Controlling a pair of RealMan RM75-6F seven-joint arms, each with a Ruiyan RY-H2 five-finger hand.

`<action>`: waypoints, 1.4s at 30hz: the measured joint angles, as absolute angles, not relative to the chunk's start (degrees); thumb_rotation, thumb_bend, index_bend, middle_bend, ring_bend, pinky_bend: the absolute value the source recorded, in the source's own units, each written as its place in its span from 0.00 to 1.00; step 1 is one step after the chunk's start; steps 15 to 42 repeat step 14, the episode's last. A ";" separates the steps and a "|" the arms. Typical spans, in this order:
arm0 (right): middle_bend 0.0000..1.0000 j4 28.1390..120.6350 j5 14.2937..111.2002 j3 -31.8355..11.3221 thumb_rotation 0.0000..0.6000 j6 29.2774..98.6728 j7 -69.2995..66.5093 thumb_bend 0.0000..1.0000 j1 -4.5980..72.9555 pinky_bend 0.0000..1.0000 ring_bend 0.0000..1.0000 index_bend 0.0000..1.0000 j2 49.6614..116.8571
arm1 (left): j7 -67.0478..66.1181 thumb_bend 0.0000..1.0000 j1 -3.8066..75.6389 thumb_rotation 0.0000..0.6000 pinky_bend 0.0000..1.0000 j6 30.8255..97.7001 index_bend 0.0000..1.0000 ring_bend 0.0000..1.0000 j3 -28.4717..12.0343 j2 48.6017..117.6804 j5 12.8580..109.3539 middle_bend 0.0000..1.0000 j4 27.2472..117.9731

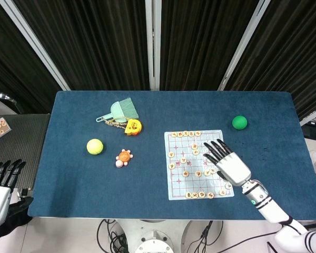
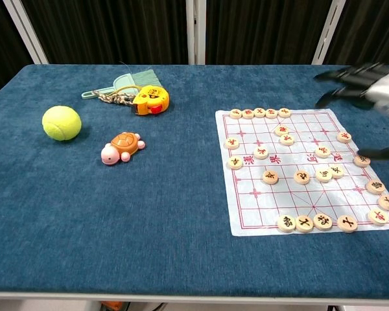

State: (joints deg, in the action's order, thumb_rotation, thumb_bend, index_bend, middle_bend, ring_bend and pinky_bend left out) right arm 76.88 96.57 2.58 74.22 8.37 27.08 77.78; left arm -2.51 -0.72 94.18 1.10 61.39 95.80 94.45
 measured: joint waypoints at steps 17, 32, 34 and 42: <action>0.00 85.47 84.47 3.91 1.00 92.59 0.30 0.09 5.89 0.00 0.00 0.00 65.52 | -2.97 0.13 0.97 1.00 0.00 92.01 0.09 0.00 0.18 61.44 95.02 0.06 93.98; 0.00 85.47 84.47 3.91 1.00 92.59 0.30 0.09 5.89 0.00 0.00 0.00 65.52 | -2.97 0.13 0.97 1.00 0.00 92.01 0.09 0.00 0.18 61.44 95.02 0.06 93.98; 0.00 85.47 84.47 3.91 1.00 92.59 0.30 0.09 5.89 0.00 0.00 0.00 65.52 | -2.97 0.13 0.97 1.00 0.00 92.01 0.09 0.00 0.18 61.44 95.02 0.06 93.98; 0.00 85.47 84.47 3.91 1.00 92.59 0.30 0.09 5.89 0.00 0.00 0.00 65.52 | -2.97 0.13 0.97 1.00 0.00 92.01 0.09 0.00 0.18 61.44 95.02 0.06 93.98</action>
